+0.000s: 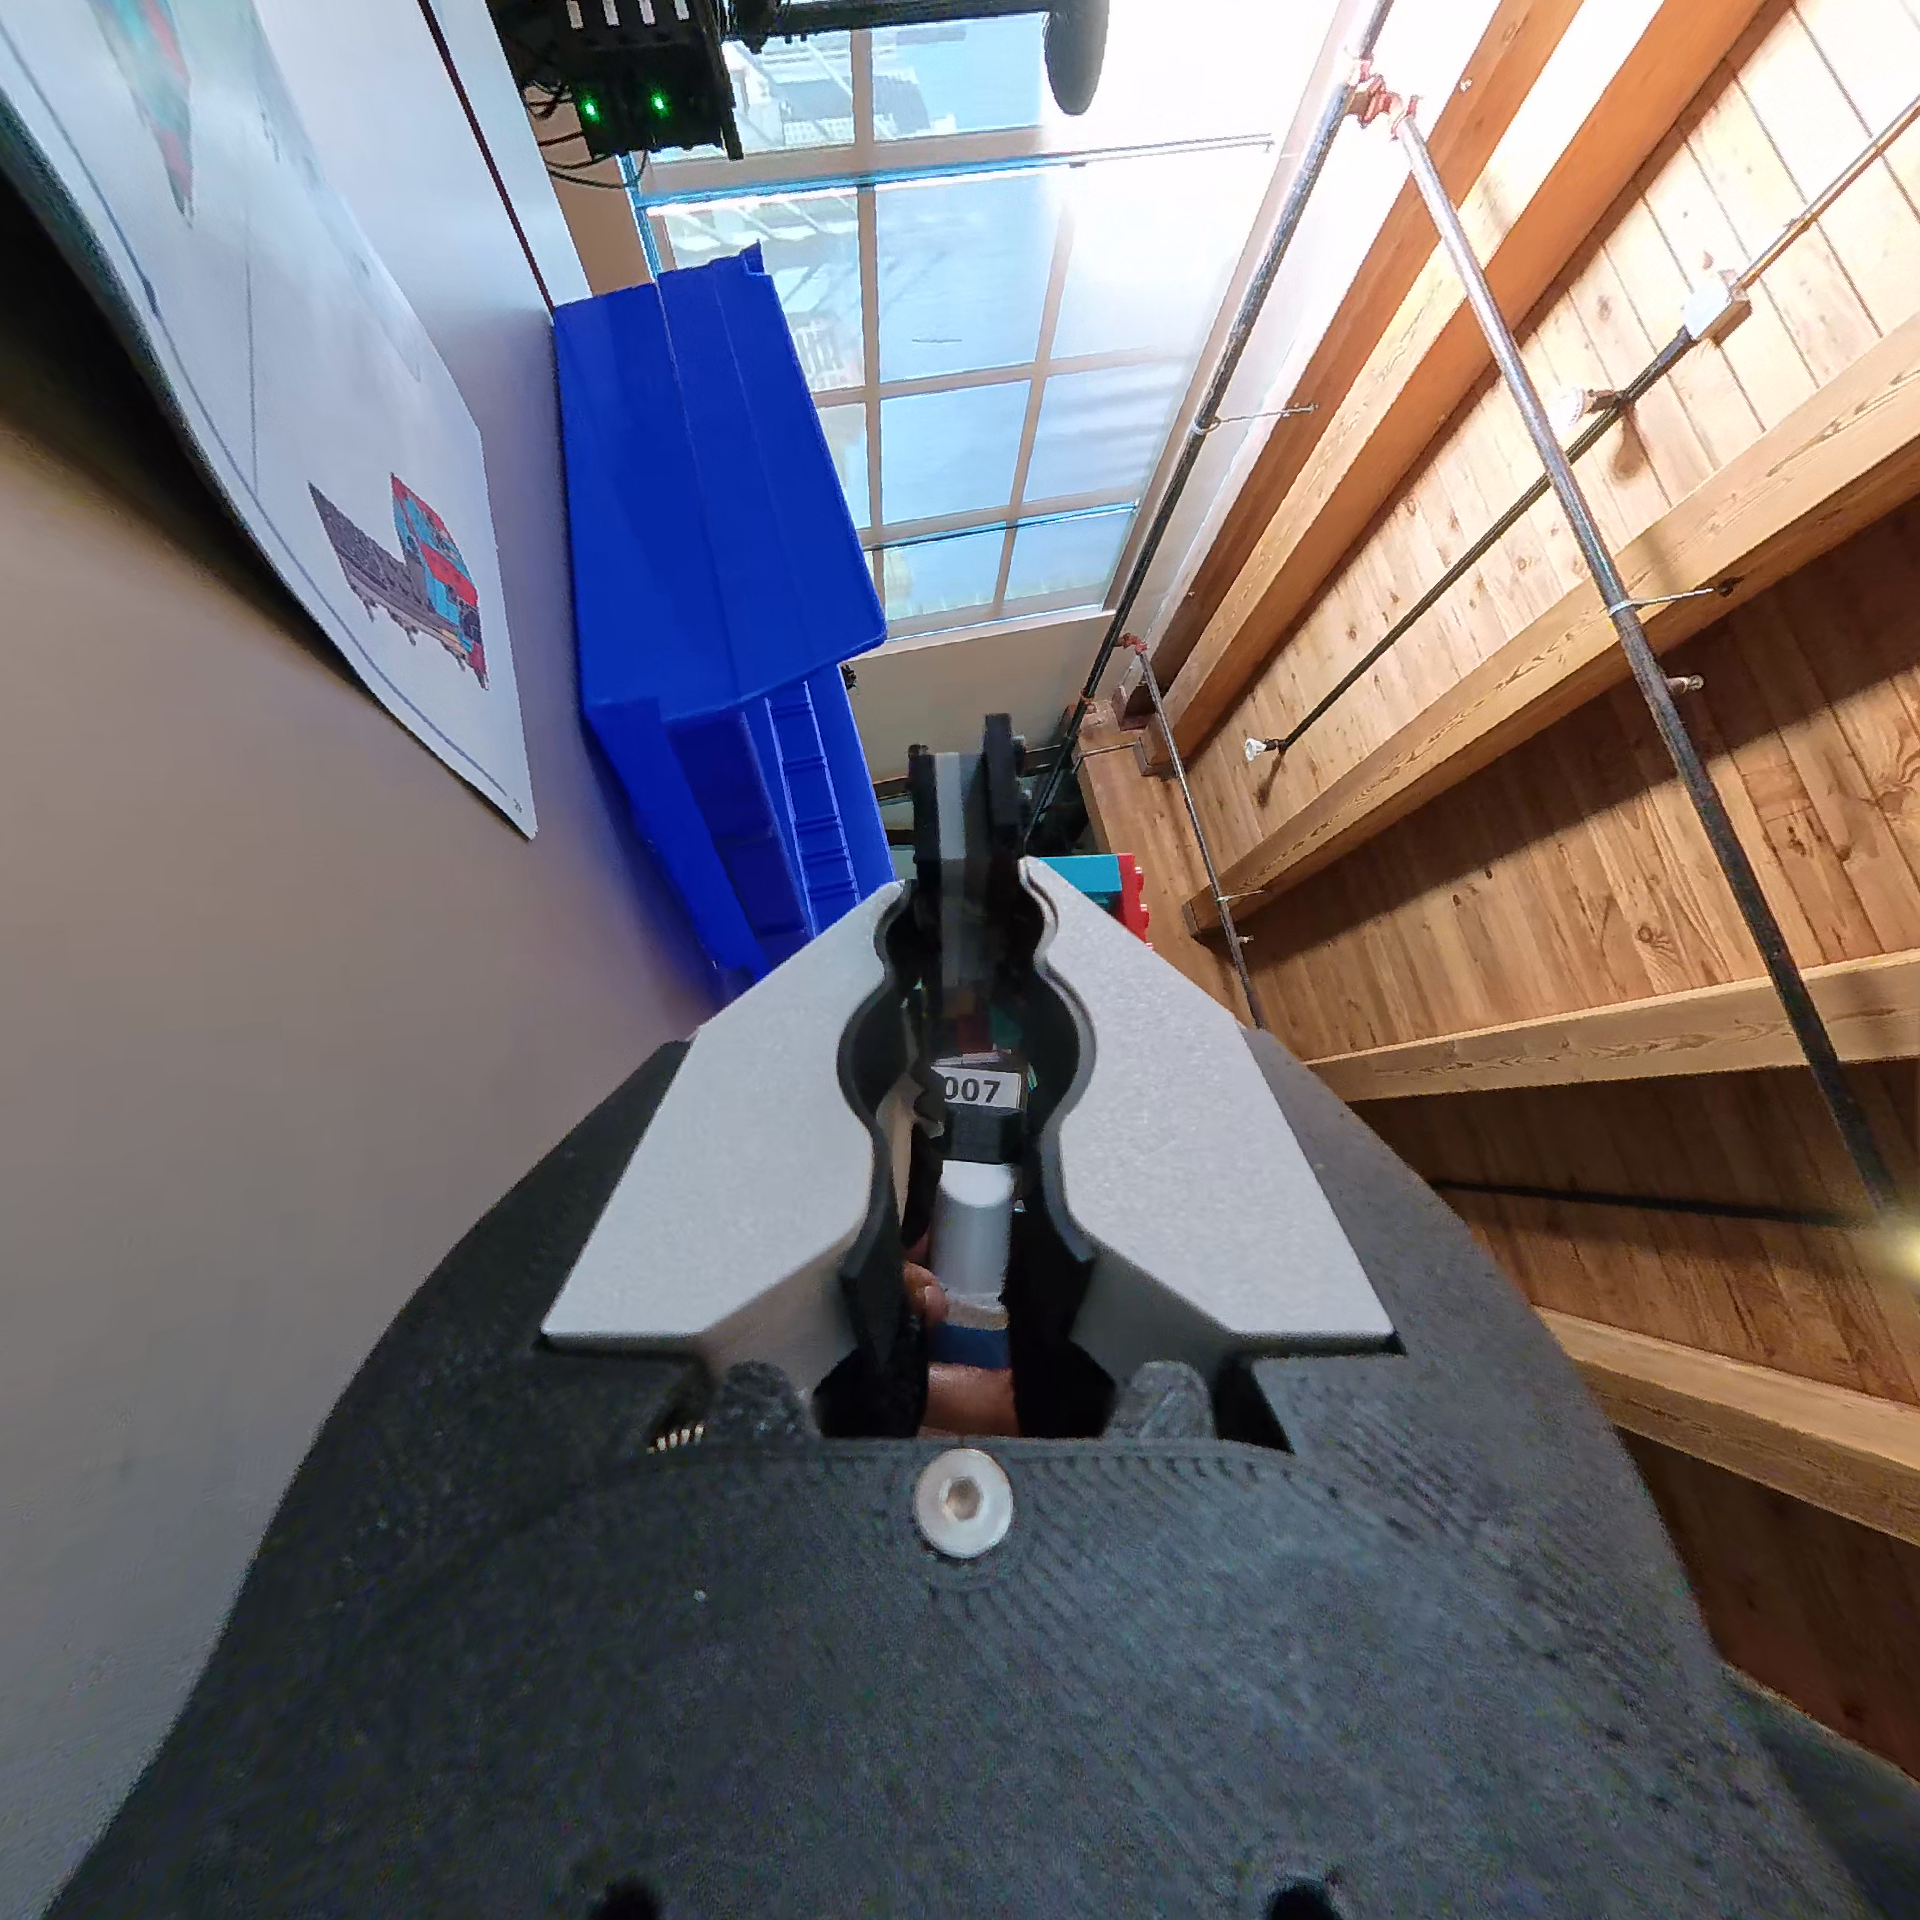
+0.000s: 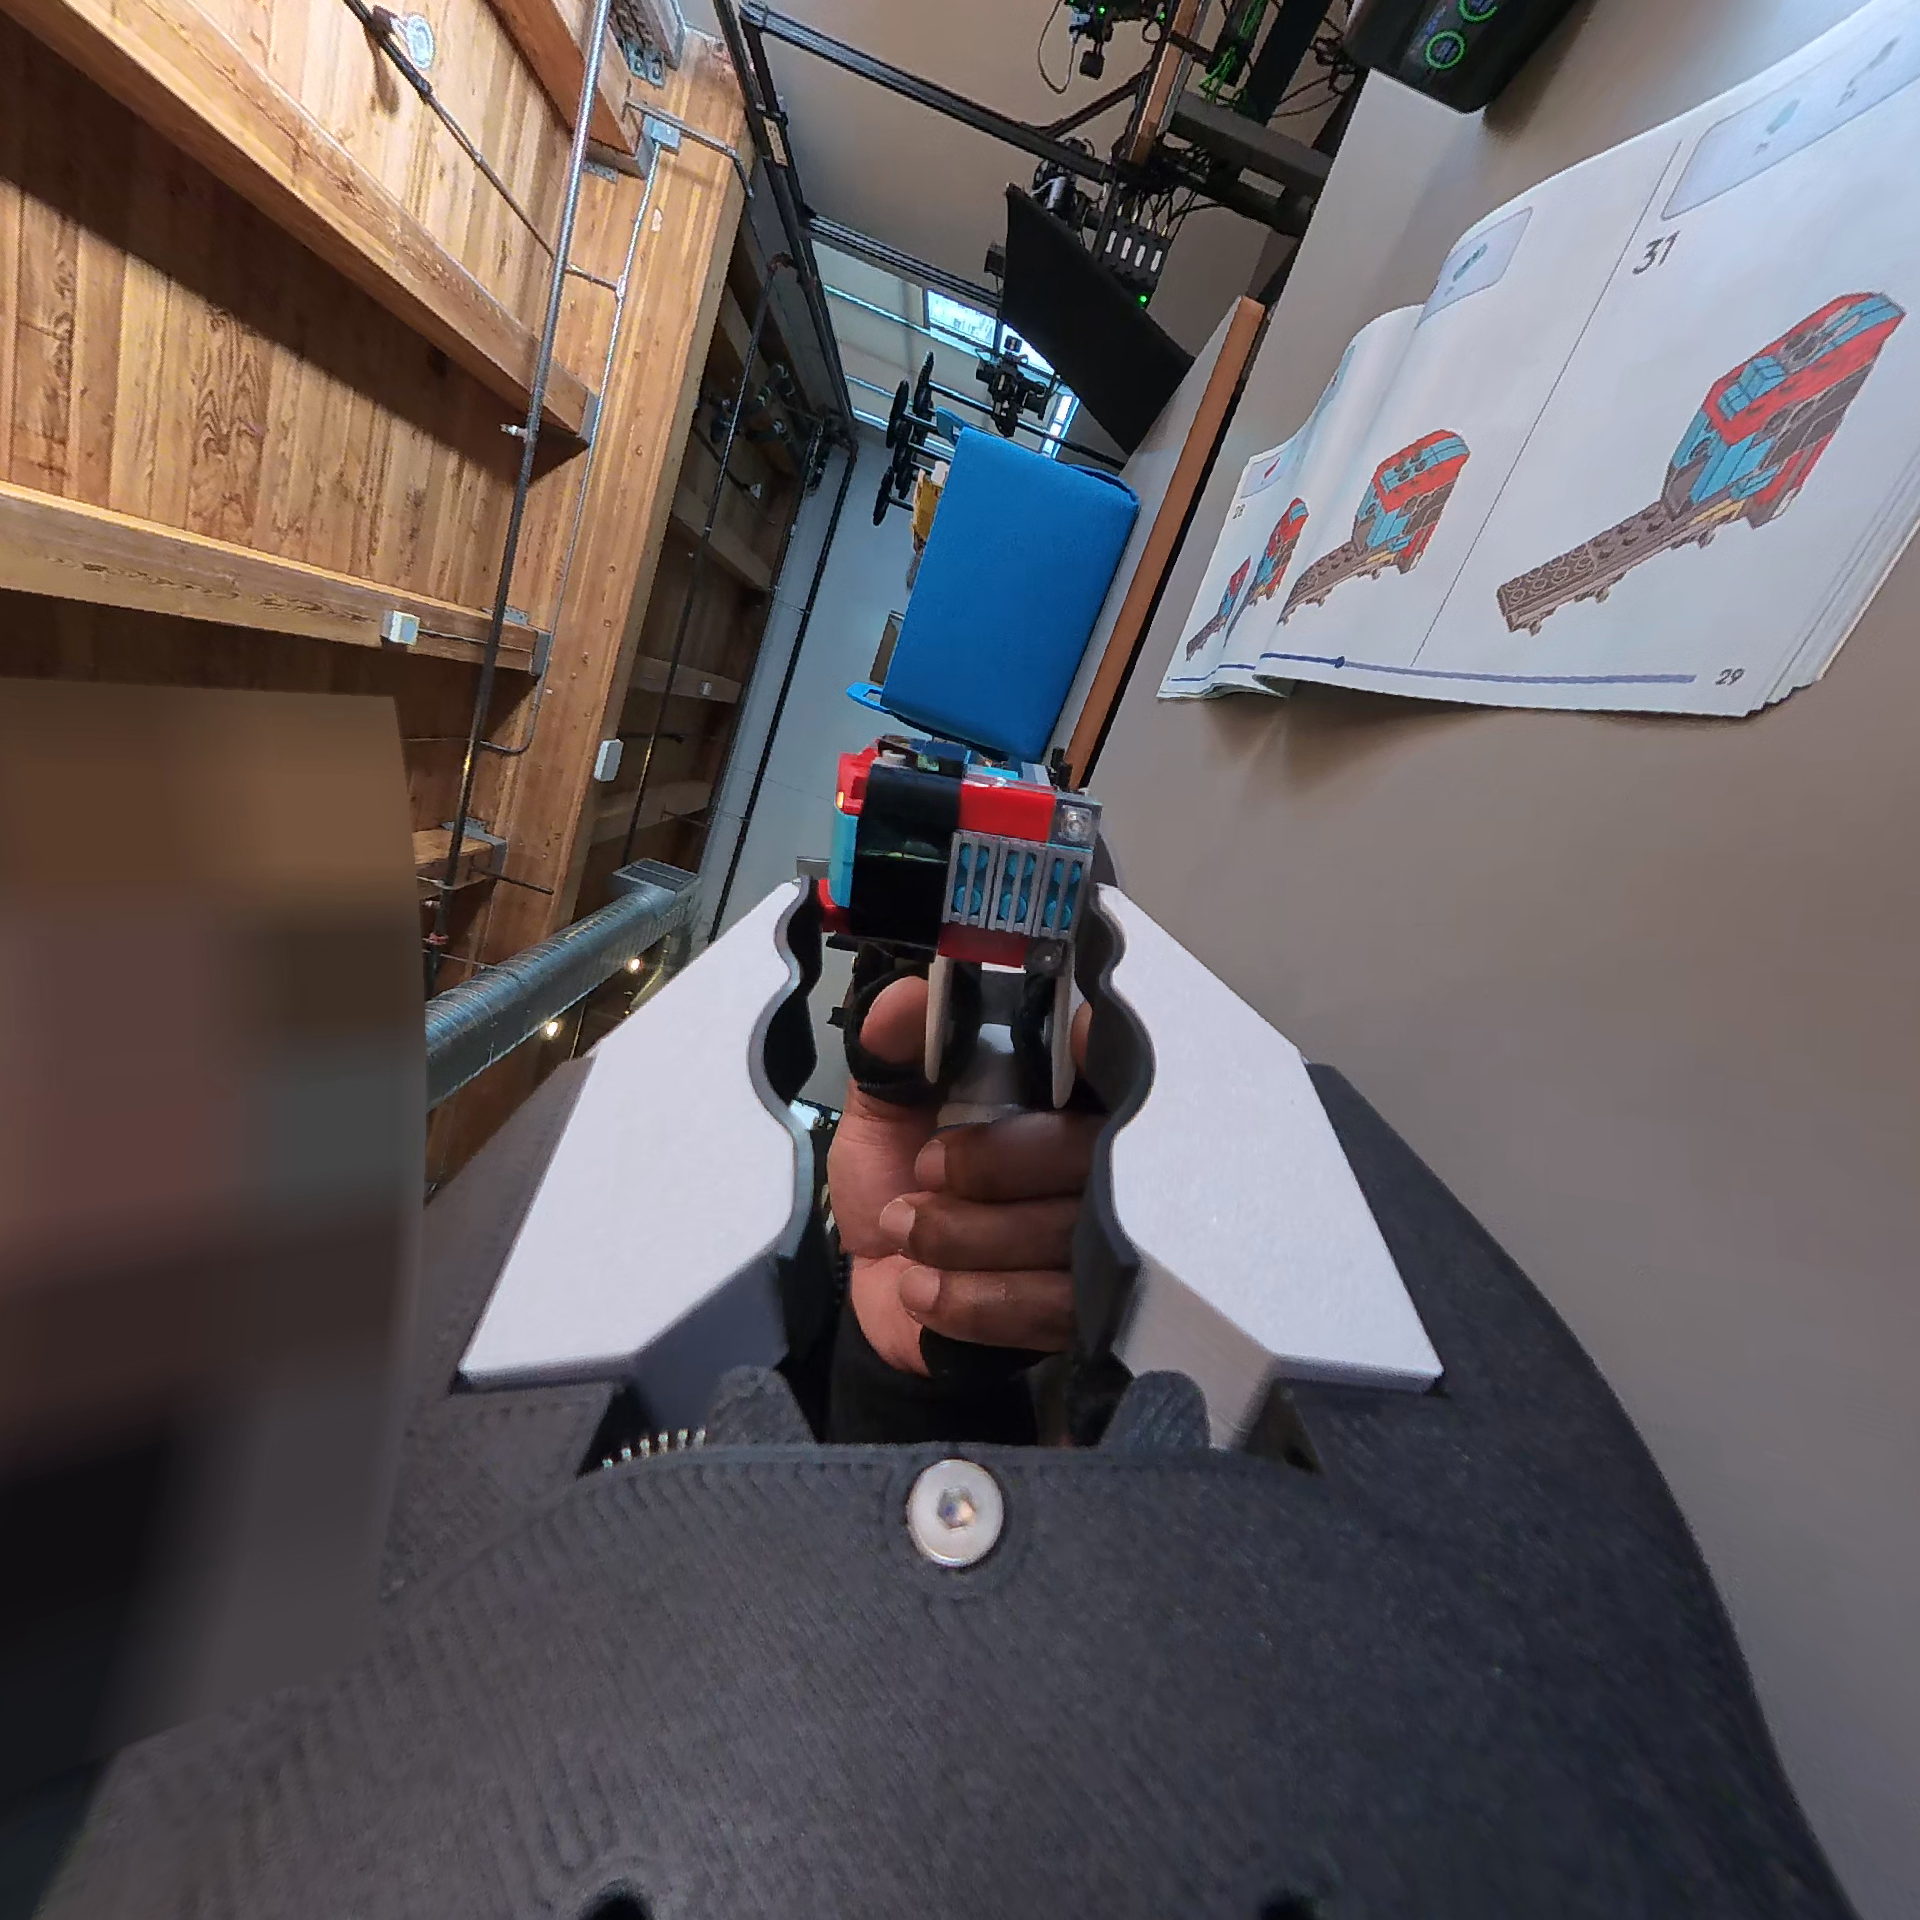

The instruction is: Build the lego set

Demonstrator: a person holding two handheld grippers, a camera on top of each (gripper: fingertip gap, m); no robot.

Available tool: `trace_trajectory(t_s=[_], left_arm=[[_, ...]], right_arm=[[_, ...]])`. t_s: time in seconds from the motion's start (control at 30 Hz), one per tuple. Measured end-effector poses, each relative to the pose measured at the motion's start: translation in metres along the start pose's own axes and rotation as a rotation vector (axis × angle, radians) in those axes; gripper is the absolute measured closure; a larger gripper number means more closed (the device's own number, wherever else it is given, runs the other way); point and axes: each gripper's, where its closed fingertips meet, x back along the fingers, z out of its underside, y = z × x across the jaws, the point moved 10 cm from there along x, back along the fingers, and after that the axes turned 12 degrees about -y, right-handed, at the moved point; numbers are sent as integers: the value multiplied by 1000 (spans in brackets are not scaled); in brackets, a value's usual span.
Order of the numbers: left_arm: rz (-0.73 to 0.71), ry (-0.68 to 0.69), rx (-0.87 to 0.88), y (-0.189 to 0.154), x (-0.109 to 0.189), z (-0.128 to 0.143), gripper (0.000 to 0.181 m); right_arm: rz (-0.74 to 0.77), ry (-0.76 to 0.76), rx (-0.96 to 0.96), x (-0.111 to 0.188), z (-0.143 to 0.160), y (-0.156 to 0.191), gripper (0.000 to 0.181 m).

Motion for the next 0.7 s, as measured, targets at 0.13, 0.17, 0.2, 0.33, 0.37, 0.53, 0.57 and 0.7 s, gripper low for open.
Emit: trace_trajectory(t_s=[0.13,0.17,0.2,0.33,0.37,0.53,0.57,0.7], left_arm=[[7,-5,2,0,0,-1,166],[8,-5,1,0,0,-1,166],[9,-5,-1,0,0,-1,166],[16,-10,3,-1,0,-1,166],[17,-12,6,-1,0,-2,166],[16,-19,17,0,1,-2,166],[16,-21,24,0,1,-2,166],[11,-51,61,3,2,-4,166]], right_arm=[[-4,2,1,-1,1,0,135],[-5,2,1,-1,1,0,134],[-3,2,2,-1,1,0,135],[-1,7,29,-2,1,2,136],[0,8,38,-2,1,2,136],[4,-5,45,-4,2,2,135],[1,-16,46,-4,2,2,134],[-34,-40,16,-4,2,2,121]])
